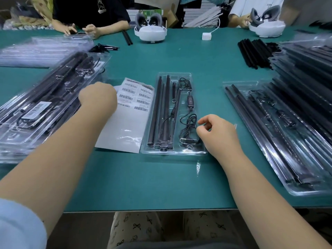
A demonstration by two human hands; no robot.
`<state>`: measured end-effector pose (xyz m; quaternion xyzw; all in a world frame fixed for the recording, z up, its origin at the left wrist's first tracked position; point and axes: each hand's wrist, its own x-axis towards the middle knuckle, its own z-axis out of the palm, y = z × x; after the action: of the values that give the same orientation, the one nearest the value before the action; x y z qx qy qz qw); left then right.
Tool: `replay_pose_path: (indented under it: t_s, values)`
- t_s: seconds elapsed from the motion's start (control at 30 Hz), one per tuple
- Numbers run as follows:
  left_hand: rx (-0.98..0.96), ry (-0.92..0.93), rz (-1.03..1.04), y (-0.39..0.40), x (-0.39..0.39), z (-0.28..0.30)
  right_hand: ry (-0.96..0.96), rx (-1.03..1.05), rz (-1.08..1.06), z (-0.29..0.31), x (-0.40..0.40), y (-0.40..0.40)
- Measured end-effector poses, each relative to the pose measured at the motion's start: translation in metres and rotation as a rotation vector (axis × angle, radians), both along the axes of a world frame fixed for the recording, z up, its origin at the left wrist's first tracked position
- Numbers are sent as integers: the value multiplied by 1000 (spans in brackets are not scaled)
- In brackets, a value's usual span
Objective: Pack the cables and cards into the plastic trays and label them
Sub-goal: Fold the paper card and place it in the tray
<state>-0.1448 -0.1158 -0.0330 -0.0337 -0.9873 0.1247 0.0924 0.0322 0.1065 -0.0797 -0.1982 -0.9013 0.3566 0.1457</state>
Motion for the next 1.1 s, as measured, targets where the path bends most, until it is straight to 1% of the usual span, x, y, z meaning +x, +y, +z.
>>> replay_pose_path:
  t_s: [0.07, 0.13, 0.23, 0.27, 0.3, 0.33, 0.37, 0.43, 0.47, 0.5, 0.53, 0.57, 0.6, 0.63, 0.7, 0.73, 0.77, 0.8, 0.87, 0.9, 0.97, 1.1]
  values:
    - [-23, 114, 15, 1, 2, 9, -6, 51, 2, -1, -1, -1]
    - [67, 204, 31, -3, 5, 24, 17, 94, 3, -1, -1, -1]
    - [306, 400, -36, -10, 19, 48, 94, 114, 45, 1, -2, -2]
    - [409, 436, -92, -8, 28, 54, 114, 130, 64, 1, -1, -2]
    - [541, 409, -159, -3, 40, 58, 137, 148, 85, 1, -1, -3]
    - [691, 324, -231, 6, 53, 59, 161, 162, 110, 2, -1, -3]
    - [842, 187, -286, 19, 66, 56, 182, 174, 141, 3, 0, -3]
    - [1082, -159, -335, 46, 88, 42, 210, 184, 198, 2, 0, -3]
    - [1138, -311, -348, 59, 96, 33, 212, 176, 220, 1, 0, -2]
    - [1156, -425, -369, 69, 103, 25, 210, 158, 235, 0, -1, 0]
    - [1148, -494, -394, 77, 108, 15, 215, 129, 237, -2, -1, 0]
    - [1118, -511, -425, 83, 111, 7, 231, 75, 218, -3, -2, 0]
    - [1057, -476, -470, 86, 114, -1, 254, -26, 170, -3, -4, 0]
    - [969, -407, -541, 87, 117, -8, 281, -186, 104, -3, -5, 0]
    - [758, -274, -766, 86, 123, -17, 348, -580, -35, 2, -9, 2]
    - [655, -245, -874, 85, 127, -19, 362, -732, -95, 5, -10, 4]
    - [566, -239, -927, 84, 131, -20, 375, -860, -143, 9, -11, 6]
    - [483, -219, -925, 84, 134, -21, 394, -973, -179, 11, -11, 9]
    - [314, -107, -872, 88, 140, -26, 435, -1168, -209, 14, -11, 16]
    - [275, -59, -865, 90, 143, -30, 454, -1248, -198, 15, -10, 19]
    - [290, -37, -882, 91, 144, -33, 481, -1368, -130, 14, -6, 26]
    - [421, -131, -913, 83, 138, -27, 468, -1518, -1, 11, 1, 37]
